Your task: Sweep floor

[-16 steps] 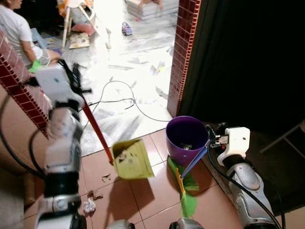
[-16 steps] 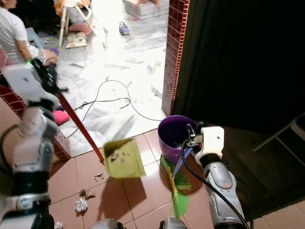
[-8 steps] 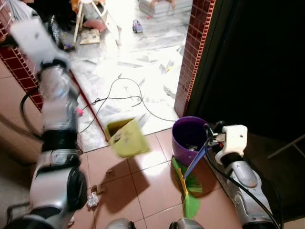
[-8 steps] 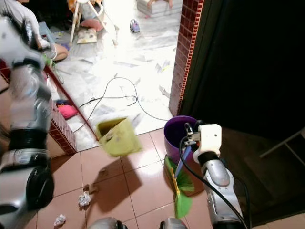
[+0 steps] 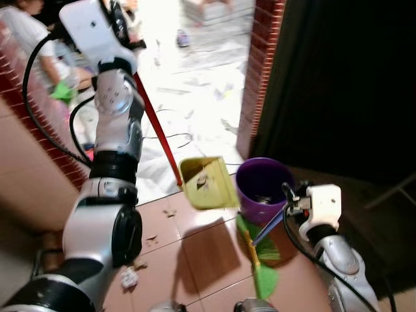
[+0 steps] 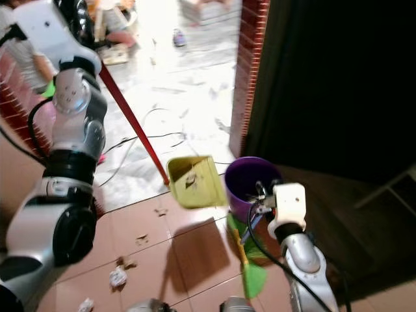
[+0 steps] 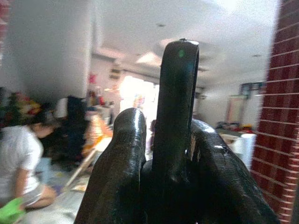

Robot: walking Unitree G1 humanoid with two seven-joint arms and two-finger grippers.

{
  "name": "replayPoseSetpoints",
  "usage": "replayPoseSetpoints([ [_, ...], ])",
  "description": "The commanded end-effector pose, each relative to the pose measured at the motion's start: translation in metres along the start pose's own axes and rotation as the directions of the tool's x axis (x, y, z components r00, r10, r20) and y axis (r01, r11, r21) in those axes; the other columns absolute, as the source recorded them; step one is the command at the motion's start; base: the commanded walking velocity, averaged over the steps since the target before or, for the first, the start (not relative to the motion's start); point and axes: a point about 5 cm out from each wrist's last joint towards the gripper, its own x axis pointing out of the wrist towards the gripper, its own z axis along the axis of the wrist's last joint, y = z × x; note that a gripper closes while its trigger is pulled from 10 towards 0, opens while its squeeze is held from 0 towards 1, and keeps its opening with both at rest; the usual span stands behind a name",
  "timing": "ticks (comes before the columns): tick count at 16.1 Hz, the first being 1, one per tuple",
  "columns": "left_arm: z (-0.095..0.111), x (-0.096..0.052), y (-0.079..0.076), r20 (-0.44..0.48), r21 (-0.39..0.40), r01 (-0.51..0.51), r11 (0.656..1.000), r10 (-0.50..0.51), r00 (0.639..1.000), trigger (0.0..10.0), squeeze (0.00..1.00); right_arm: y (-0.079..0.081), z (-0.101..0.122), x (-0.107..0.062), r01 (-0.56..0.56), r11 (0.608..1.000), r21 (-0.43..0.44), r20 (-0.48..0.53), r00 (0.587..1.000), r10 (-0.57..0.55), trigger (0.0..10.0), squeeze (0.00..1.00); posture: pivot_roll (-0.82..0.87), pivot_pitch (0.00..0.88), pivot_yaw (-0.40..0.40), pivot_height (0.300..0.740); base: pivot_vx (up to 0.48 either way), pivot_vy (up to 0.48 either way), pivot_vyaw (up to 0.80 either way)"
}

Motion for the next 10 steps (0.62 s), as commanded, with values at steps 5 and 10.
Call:
replayPoseSetpoints([
  [5,0.038,0.024,-0.001,0.168,-0.04,-0.04,0.998,0.047,0.985,10.0,0.0,-0.006,-0.019,-0.007,0.021,1.0,-0.015,-0.116,0.993,-0.023,10.0,0.0,-0.19,0.0,0.108,0.74,0.0,0.0,-0.38],
  [10,0.057,0.037,-0.002,0.235,-0.026,-0.058,0.998,0.063,0.97,10.0,0.0,-0.005,-0.019,-0.005,0.005,1.0,-0.015,-0.117,0.993,-0.006,10.0,0.0,-0.2,0.0,0.11,0.74,0.0,0.0,0.0],
])
